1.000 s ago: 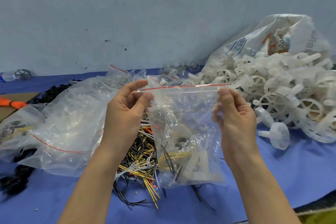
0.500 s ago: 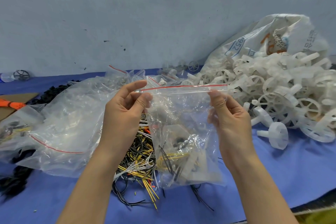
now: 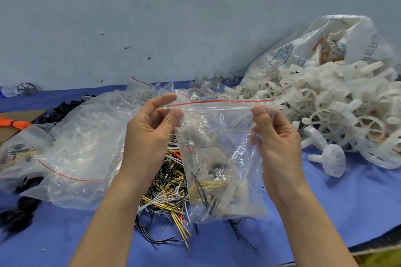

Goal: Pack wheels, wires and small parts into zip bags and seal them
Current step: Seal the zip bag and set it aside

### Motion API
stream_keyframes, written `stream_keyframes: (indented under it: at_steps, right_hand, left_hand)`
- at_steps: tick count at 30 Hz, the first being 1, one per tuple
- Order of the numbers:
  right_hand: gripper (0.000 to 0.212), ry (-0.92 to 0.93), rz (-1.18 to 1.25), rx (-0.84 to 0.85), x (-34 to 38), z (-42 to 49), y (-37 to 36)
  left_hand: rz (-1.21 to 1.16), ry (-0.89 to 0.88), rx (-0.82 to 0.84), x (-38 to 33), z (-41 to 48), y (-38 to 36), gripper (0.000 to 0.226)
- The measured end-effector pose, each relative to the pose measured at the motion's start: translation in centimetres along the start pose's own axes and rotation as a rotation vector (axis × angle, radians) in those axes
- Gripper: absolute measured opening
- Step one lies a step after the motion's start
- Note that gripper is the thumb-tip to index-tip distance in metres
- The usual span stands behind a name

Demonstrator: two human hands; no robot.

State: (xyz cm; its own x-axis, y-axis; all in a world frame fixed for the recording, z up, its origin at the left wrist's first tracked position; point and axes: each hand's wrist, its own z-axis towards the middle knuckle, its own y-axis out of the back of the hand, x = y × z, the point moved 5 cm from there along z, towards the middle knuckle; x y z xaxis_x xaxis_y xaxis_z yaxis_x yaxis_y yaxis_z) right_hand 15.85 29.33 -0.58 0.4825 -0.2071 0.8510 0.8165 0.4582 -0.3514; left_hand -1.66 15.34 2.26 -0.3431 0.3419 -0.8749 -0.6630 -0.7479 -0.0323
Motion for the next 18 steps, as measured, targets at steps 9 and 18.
stream_keyframes:
  at_steps: [9,18]
  right_hand:
    - [0.024,-0.043,-0.003,0.029,-0.26,0.13,-0.03]
    - [0.018,-0.048,-0.004,0.020,0.18,-0.17,-0.09]
  left_hand:
    - [-0.004,-0.002,0.004,-0.01,-0.06,-0.06,0.024]
    - [-0.013,-0.001,0.015,0.06,-0.06,-0.10,0.023]
